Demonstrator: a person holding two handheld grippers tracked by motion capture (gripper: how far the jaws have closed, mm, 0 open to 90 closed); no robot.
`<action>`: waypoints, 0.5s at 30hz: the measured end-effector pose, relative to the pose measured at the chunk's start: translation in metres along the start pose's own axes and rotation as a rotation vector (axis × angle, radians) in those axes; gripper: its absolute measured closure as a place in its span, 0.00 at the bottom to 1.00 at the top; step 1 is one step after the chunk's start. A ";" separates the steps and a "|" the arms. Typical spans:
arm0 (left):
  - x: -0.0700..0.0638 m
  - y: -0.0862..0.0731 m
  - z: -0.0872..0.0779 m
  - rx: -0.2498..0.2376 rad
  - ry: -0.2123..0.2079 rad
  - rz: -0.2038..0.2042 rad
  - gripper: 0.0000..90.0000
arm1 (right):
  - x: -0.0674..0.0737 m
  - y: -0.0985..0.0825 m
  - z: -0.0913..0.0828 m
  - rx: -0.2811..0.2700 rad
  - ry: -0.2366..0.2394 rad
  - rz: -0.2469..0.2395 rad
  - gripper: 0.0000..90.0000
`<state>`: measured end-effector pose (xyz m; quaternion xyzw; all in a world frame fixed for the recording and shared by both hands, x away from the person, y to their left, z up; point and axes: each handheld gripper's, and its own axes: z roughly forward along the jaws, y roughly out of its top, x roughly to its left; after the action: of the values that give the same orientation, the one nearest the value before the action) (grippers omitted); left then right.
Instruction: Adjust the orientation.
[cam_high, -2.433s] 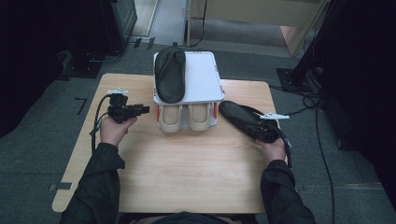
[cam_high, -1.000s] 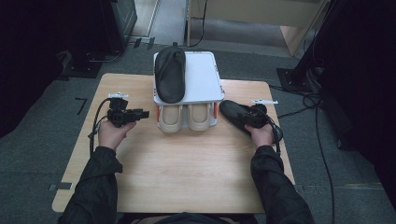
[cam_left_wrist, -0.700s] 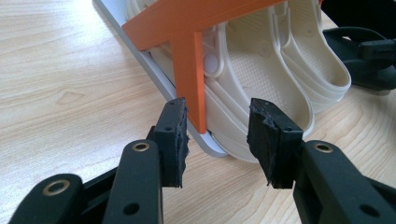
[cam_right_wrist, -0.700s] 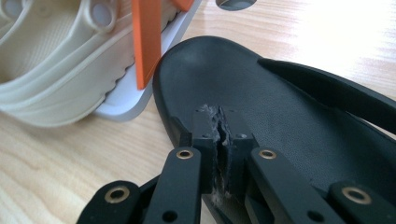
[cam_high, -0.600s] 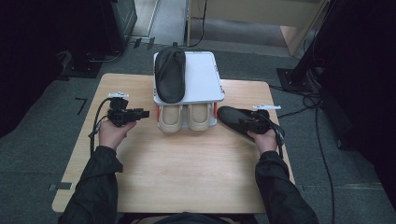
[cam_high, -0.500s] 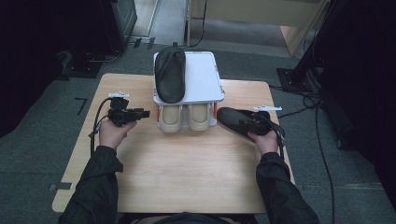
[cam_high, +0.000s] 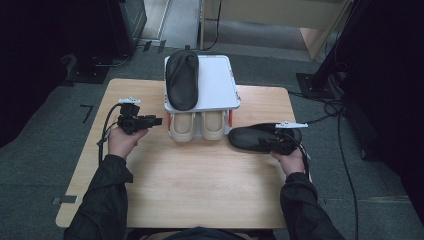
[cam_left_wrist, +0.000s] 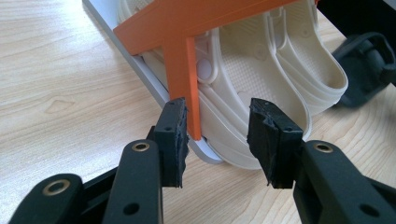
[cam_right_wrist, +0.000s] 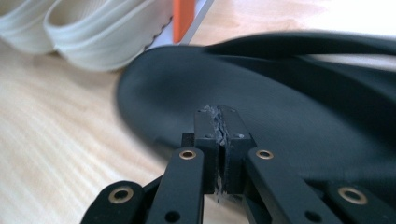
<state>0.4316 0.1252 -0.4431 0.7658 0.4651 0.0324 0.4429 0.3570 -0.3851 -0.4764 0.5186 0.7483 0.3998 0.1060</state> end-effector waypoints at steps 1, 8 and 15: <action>0.000 0.000 0.000 -0.004 0.001 0.000 0.64 | 0.001 -0.002 -0.002 0.004 -0.002 -0.004 0.97; 0.001 0.001 0.001 -0.012 -0.006 -0.006 0.64 | 0.002 -0.013 -0.014 0.000 0.009 -0.003 0.95; 0.002 0.001 0.000 -0.014 -0.005 -0.009 0.64 | 0.004 -0.012 -0.010 0.018 0.004 -0.012 0.93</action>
<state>0.4336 0.1268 -0.4437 0.7608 0.4670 0.0316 0.4495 0.3413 -0.3881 -0.4774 0.5141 0.7551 0.3936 0.1025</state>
